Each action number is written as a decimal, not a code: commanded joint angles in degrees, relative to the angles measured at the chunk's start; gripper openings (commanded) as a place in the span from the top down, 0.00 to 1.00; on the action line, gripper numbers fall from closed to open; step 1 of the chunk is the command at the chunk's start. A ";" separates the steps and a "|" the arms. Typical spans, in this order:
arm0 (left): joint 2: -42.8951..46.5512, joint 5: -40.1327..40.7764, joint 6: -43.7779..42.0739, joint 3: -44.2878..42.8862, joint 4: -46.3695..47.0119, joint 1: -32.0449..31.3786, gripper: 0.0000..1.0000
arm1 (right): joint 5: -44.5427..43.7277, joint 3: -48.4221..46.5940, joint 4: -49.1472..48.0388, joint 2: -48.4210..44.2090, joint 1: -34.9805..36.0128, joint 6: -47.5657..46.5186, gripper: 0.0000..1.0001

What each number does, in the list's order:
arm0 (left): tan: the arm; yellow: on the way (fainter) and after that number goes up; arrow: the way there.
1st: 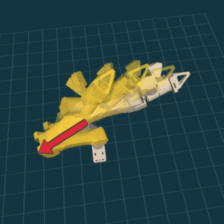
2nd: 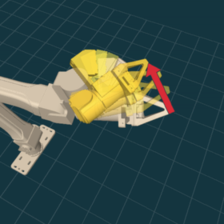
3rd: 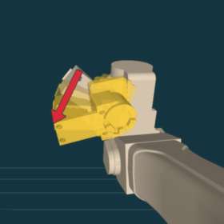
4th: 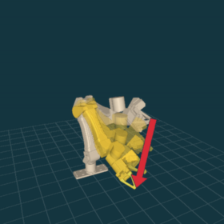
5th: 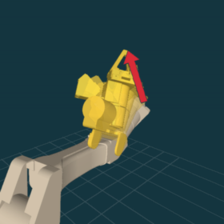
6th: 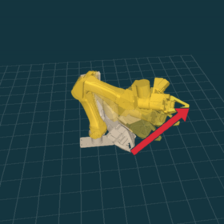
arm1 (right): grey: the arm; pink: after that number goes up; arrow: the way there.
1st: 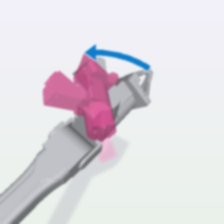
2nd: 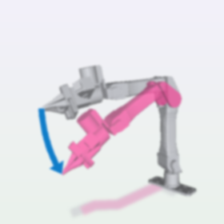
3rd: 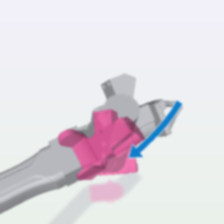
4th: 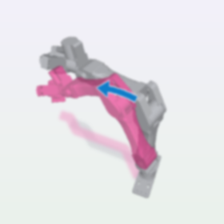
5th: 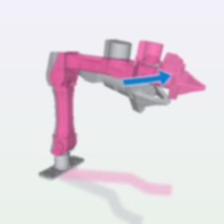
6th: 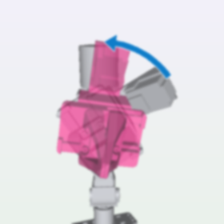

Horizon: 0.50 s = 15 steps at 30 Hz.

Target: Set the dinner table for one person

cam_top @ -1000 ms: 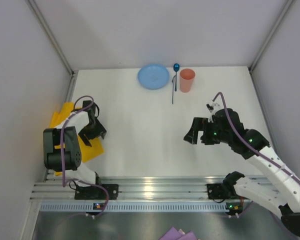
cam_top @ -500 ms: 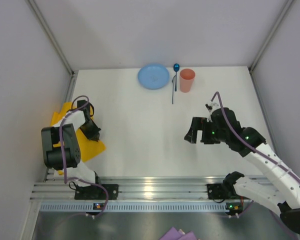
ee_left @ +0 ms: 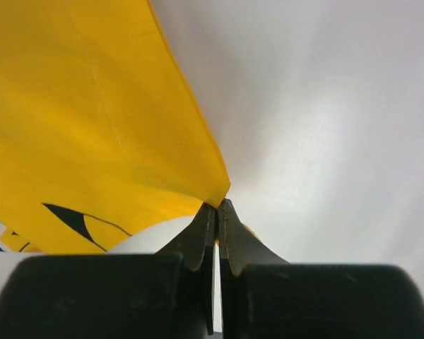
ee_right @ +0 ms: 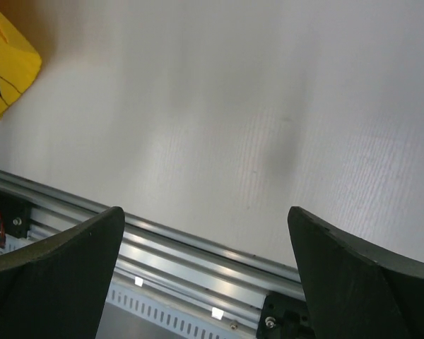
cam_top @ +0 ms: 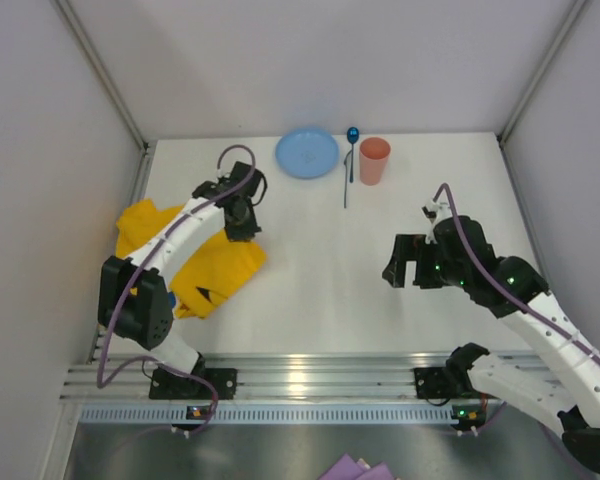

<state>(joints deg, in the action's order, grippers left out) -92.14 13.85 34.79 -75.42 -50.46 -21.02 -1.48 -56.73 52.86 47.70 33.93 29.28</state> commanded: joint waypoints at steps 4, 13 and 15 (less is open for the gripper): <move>-2.84 -3.64 13.28 -5.61 -5.36 -20.18 1.00 | -5.99 -4.09 7.60 -3.23 -0.54 -3.52 0.00; -11.86 -5.33 19.26 -22.76 -7.12 -35.50 0.02 | -6.17 -3.30 8.05 -1.30 -0.53 -4.76 0.00; -9.30 -2.00 20.23 -22.41 -6.59 -34.45 0.02 | -2.77 -2.77 5.95 0.54 -0.53 -4.58 0.00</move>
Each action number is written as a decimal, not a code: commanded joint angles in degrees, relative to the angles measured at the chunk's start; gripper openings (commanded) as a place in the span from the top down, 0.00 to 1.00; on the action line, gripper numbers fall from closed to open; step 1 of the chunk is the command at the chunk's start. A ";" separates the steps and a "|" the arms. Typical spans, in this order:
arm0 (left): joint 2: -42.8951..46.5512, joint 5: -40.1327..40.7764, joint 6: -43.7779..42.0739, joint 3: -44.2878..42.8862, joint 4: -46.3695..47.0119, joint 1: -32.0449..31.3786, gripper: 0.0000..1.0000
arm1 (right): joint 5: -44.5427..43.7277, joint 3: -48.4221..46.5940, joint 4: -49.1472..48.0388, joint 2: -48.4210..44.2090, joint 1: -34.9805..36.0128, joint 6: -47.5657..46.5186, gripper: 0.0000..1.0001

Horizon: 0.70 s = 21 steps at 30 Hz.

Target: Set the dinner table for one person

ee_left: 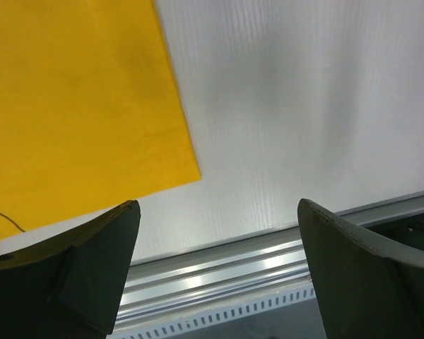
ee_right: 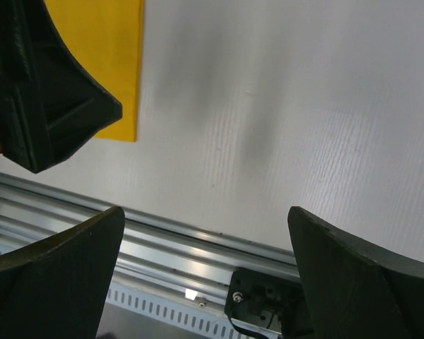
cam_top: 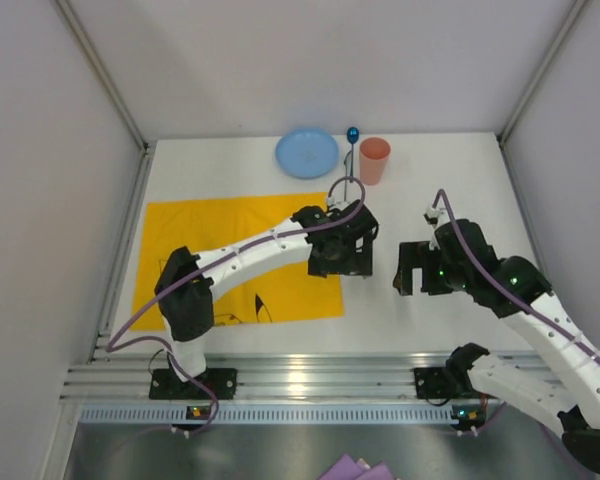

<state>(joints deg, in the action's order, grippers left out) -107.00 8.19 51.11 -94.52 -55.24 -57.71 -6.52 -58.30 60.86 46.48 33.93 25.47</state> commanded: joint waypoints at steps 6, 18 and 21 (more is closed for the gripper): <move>18.65 6.50 3.47 9.51 -2.59 13.90 0.02 | 15.55 1.35 -11.81 9.40 -0.53 0.28 0.00; 42.22 6.76 -4.44 31.85 -5.57 36.27 0.02 | 27.78 2.76 -34.22 36.10 -0.97 4.05 0.00; 43.10 6.93 -4.18 32.03 -6.72 36.62 0.02 | 31.22 1.27 -38.71 43.83 -0.89 4.67 0.02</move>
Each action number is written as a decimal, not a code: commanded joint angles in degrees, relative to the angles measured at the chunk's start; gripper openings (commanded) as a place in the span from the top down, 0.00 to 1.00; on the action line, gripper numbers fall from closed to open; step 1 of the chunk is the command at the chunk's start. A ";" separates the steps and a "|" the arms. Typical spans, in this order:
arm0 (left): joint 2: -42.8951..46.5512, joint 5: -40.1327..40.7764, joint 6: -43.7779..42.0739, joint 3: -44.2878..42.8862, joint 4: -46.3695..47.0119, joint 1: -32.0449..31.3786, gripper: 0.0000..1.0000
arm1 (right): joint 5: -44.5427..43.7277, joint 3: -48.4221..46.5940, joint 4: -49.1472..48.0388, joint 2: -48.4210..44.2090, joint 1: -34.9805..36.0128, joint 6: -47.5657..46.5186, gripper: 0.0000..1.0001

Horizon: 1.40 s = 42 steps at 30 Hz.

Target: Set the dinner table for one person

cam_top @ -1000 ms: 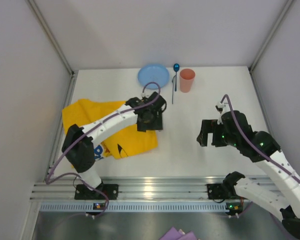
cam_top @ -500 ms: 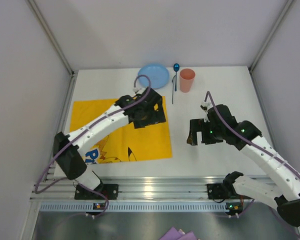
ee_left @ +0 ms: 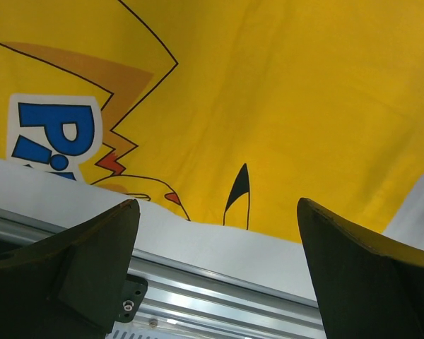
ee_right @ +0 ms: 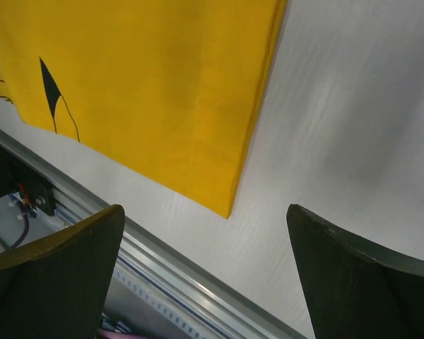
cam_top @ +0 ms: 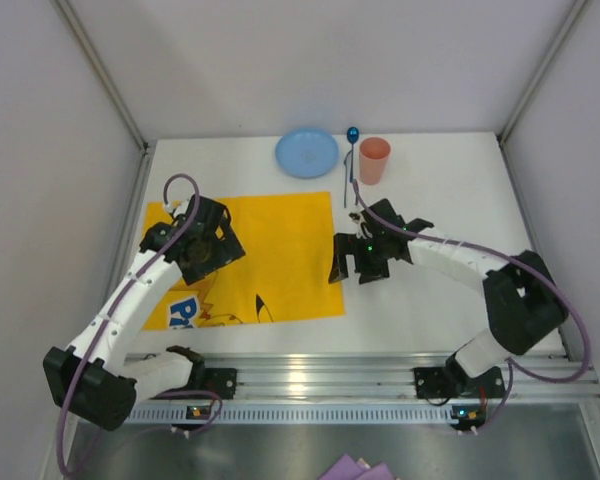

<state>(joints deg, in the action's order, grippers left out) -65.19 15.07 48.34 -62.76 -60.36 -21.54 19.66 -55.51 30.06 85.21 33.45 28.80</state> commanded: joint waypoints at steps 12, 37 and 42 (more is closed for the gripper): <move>5.86 0.40 -1.32 1.59 -6.79 0.80 0.03 | 8.81 -7.69 -15.56 22.80 1.70 3.63 0.23; -2.13 -0.13 -2.46 1.32 1.03 1.33 0.04 | -15.87 6.64 15.01 -6.99 -9.02 -5.68 1.00; -5.47 -1.27 -3.16 4.30 6.46 1.24 0.04 | -15.71 4.97 20.37 -4.36 -9.37 -0.69 1.00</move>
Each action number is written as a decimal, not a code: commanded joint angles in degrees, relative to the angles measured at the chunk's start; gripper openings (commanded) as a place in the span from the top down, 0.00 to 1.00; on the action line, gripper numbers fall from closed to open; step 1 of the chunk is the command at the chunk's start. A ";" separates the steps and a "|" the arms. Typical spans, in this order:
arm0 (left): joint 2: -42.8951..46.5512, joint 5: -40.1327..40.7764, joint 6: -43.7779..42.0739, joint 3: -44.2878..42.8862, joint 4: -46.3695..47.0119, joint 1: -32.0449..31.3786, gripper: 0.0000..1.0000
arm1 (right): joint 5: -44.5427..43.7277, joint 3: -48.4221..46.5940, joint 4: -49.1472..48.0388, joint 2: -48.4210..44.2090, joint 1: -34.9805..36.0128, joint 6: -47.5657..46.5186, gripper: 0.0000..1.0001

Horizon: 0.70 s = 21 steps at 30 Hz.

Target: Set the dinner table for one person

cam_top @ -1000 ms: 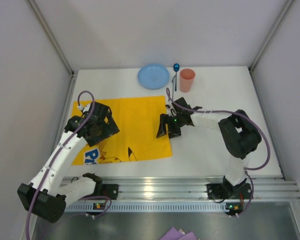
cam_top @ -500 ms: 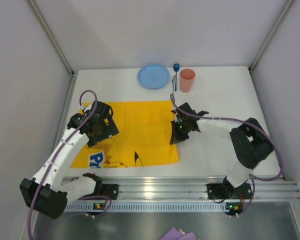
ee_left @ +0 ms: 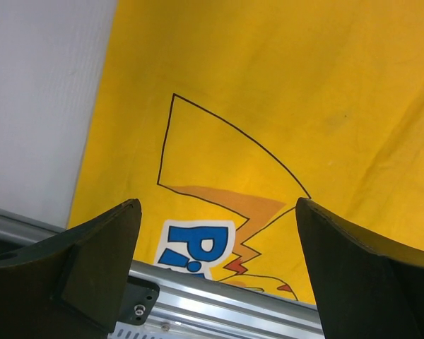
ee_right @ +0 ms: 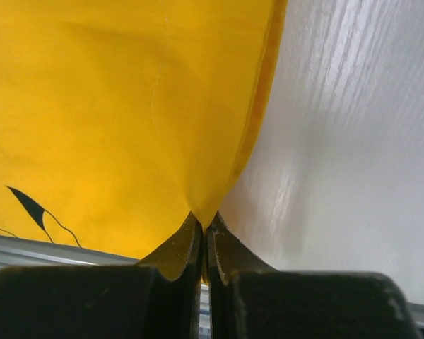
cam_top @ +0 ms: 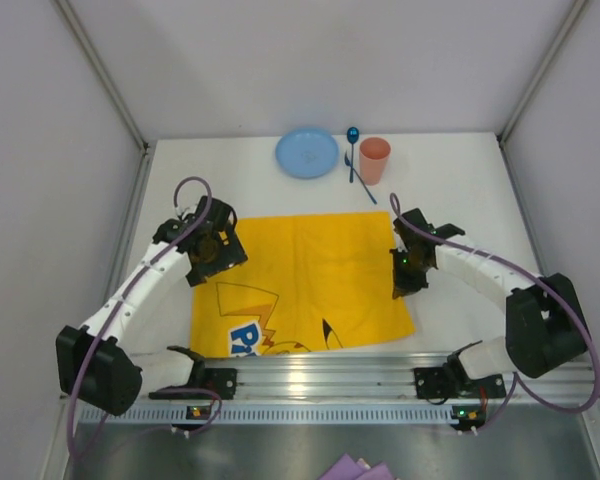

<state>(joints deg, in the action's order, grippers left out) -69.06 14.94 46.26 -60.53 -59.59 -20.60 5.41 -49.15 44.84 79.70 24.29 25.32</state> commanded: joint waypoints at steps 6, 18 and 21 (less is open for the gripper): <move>-9.94 -2.02 -2.05 5.07 12.82 0.39 0.05 | -0.40 2.29 7.19 3.27 -0.65 6.14 1.00; -28.58 -3.16 -7.49 -1.68 20.65 0.82 0.05 | -4.88 -3.49 7.02 11.44 -8.56 3.16 1.00; -32.36 -3.69 -8.64 -3.88 21.27 1.70 0.05 | -5.15 -6.21 7.10 13.72 -9.61 2.54 1.00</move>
<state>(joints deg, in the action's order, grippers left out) -98.89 11.31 39.99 -61.43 -42.17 -19.86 2.11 -51.22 51.31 92.36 15.90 29.10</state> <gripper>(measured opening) 0.952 0.012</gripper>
